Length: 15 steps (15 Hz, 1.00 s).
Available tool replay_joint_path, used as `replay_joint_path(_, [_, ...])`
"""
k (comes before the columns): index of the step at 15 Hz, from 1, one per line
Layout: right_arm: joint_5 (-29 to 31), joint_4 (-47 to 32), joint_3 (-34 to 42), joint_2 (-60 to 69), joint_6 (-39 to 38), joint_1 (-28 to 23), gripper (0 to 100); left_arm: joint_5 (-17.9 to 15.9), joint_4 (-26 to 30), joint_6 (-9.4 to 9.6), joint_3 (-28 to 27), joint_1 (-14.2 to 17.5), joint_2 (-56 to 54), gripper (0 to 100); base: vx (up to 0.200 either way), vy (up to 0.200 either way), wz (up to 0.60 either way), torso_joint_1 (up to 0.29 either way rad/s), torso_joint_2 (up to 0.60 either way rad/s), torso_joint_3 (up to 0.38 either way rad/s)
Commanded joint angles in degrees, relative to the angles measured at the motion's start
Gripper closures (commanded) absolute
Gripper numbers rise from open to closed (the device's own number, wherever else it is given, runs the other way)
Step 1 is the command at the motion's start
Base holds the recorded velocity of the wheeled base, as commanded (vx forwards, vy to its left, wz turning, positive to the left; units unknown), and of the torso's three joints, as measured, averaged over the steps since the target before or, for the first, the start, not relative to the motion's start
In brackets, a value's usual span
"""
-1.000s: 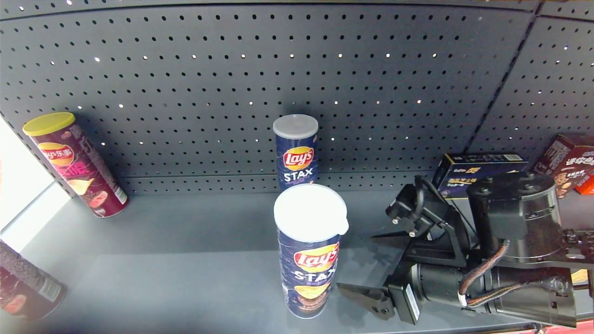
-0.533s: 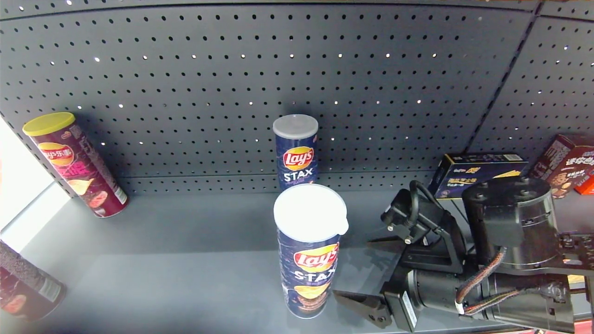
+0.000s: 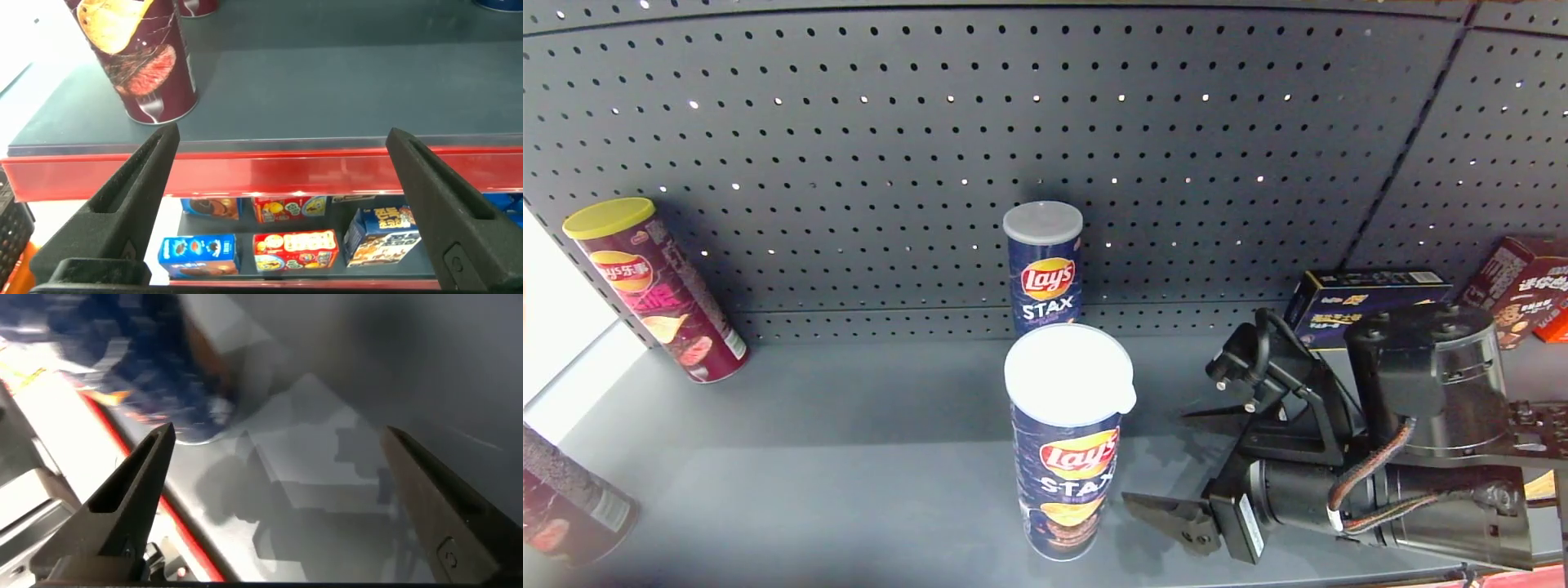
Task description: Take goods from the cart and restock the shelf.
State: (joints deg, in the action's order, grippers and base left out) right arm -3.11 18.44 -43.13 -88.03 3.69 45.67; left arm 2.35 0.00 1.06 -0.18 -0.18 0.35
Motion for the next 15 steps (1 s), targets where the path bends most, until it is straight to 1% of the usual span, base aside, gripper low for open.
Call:
replay_joint_path(1, [-0.1,0.0,-0.4,-0.3,0.1,-1.0,0,0.0,0.0,-0.01,0.0,0.0,0.1,0,0.0,0.0,0.0,0.0,0.0,0.0])
replay_joint_path(9, [-0.1,0.0,-3.5,-3.6,0.1,-0.9,0,0.0,0.0,-0.01,0.0,0.0,0.1,0,0.0,0.0,0.0,0.0,0.0,0.0])
replay_joint_path(15, [-0.1,1.0,-3.3,-4.3,0.2,-0.4,0,0.1,0.0,-0.09,0.0,0.0,0.1,0,0.0,0.0,0.0,0.0,0.0,0.0])
